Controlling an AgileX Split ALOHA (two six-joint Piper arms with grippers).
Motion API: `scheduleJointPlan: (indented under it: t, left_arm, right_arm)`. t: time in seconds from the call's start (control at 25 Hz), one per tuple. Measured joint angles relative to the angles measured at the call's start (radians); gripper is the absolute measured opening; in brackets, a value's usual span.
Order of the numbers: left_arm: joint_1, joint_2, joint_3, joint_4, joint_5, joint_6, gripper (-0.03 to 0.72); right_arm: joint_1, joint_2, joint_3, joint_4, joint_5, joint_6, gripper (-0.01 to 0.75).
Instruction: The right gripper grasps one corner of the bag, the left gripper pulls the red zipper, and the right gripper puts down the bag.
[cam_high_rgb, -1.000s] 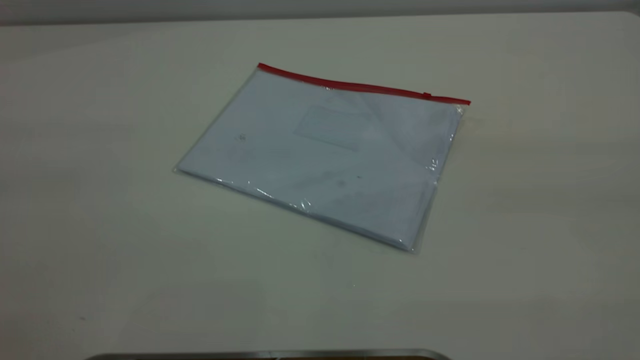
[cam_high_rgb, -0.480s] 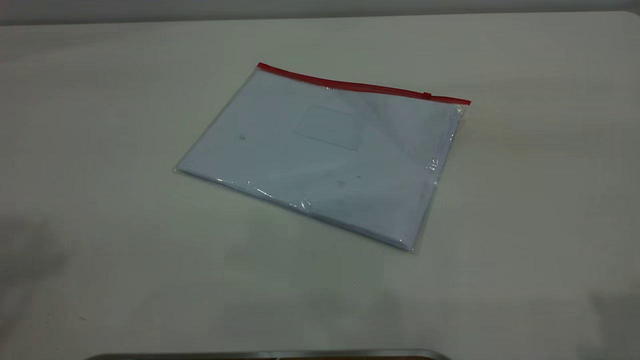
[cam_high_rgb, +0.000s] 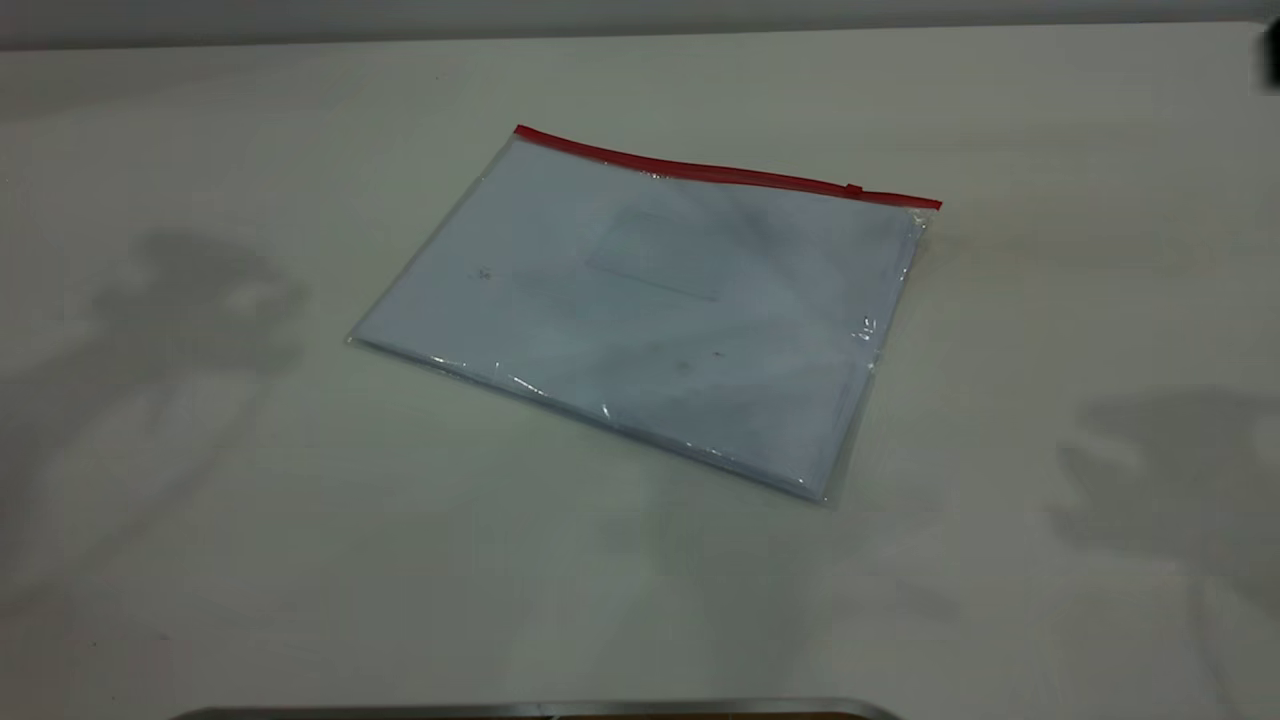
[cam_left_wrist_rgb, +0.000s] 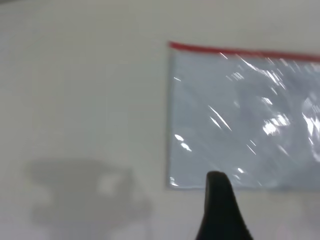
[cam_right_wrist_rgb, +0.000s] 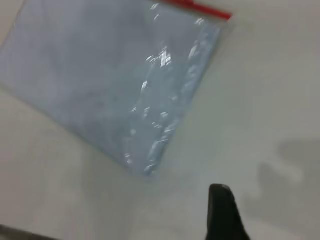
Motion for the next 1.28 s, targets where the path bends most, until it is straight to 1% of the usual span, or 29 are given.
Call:
scheduleJointPlan:
  t: [0.12,0.28,0.36,0.44,0.52,0.68,1.04,1.12,1.28]
  left_arm:
    - [-0.002,0.089,-0.043,-0.044,0.063,0.133,0.544]
    - [-0.002,0.174,-0.073,-0.065,0.096,0.182,0.544]
    - [-0.002,0.204,-0.080,-0.064,0.100,0.186,0.544]
    - [-0.002,0.223,-0.081,-0.064,0.099,0.187,0.544]
    - [-0.002,0.231,-0.083,-0.064,0.098,0.187,0.544]
    - [-0.002,0.233,-0.099,-0.067,0.093,0.188,0.544]
    - [-0.002,0.233,-0.101,-0.067,0.066,0.189,0.544]
    - [-0.002,0.233,-0.101,-0.067,0.058,0.189,0.544]
    - [-0.002,0.233,-0.101,-0.067,0.023,0.191,0.544]
  right_arm:
    - [0.000,0.140,-0.021,0.216,-0.002,-0.242,0.499]
    - [0.000,0.341,-0.079,0.512,0.022,-0.588,0.499]
    - [0.000,0.443,-0.126,0.637,0.066,-0.746,0.499]
    - [0.000,0.554,-0.177,0.723,0.117,-0.889,0.499]
    - [0.000,0.650,-0.237,0.777,0.167,-0.968,0.499]
    - [0.000,0.812,-0.350,0.800,0.207,-1.008,0.501]
    - [0.000,1.023,-0.554,0.768,0.213,-1.011,0.502]
    - [0.000,1.049,-0.579,0.768,0.205,-1.014,0.502]
    - [0.000,1.085,-0.615,0.762,0.147,-1.016,0.502]
